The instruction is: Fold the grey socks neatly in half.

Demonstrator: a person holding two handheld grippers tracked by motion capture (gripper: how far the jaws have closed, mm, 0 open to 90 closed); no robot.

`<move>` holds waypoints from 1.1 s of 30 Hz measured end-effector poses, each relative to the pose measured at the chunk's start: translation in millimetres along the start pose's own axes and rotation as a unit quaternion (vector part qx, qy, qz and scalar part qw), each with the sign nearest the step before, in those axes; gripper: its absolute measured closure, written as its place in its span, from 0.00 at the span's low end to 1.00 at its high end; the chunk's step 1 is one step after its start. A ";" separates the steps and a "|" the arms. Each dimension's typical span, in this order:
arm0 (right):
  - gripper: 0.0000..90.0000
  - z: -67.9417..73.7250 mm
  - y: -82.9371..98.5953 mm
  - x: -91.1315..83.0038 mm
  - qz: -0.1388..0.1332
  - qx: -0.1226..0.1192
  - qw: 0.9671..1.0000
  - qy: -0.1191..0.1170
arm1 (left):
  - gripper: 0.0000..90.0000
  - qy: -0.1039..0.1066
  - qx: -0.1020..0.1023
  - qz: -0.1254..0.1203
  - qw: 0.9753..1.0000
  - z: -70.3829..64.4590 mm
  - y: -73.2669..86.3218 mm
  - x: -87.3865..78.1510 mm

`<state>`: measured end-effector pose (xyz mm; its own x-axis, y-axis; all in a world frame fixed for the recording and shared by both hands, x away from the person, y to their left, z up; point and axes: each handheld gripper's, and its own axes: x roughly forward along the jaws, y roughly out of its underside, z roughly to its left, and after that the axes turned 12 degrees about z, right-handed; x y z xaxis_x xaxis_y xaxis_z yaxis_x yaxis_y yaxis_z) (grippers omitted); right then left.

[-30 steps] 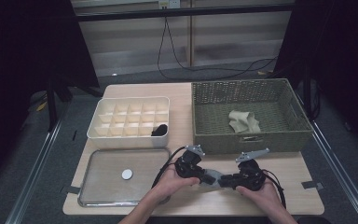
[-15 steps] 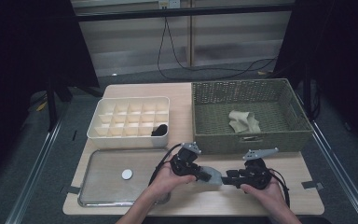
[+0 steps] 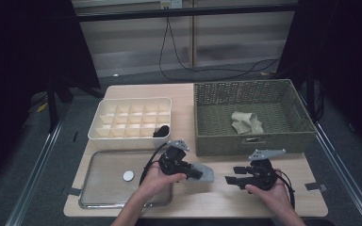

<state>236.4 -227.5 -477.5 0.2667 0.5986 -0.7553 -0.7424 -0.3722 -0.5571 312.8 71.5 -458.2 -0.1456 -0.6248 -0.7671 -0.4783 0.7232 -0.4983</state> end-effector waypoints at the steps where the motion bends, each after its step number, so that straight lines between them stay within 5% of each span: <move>1: 0.42 -0.8 0.4 -0.9 -0.003 0.004 1.000 0.000 | 0.75 -0.004 0.003 0.005 1.000 0.4 0.3 -1.9; 11: 0.40 -2.4 -1.6 -4.8 -0.019 0.020 0.999 -0.016 | 0.75 -0.023 -0.016 -0.005 1.000 5.5 20.5 -31.6; 12: 0.40 -2.4 -1.9 -4.3 -0.018 0.019 1.000 -0.016 | 0.75 -0.039 -0.019 -0.002 0.999 6.0 21.6 -34.3; 14: 0.40 -2.0 -2.4 -3.2 -0.016 0.020 1.000 -0.015 | 0.75 -0.022 -0.023 -0.008 0.999 9.2 22.4 -39.5; 24: 0.40 -2.7 -2.6 -4.4 -0.017 0.020 0.999 -0.020 | 0.74 -0.064 -0.007 -0.011 0.998 10.8 14.0 -75.7; 33: 0.38 -2.1 -2.5 -3.9 -0.017 0.020 1.000 -0.017 | 0.74 -0.075 -0.012 -0.029 0.997 15.4 11.9 -101.0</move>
<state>238.6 -230.4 -473.9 0.2712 0.6350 -0.7234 -0.7571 -0.3234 -0.5677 335.2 147.7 -392.8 0.0137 -0.6131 -0.7899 -0.5031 0.6785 -0.5353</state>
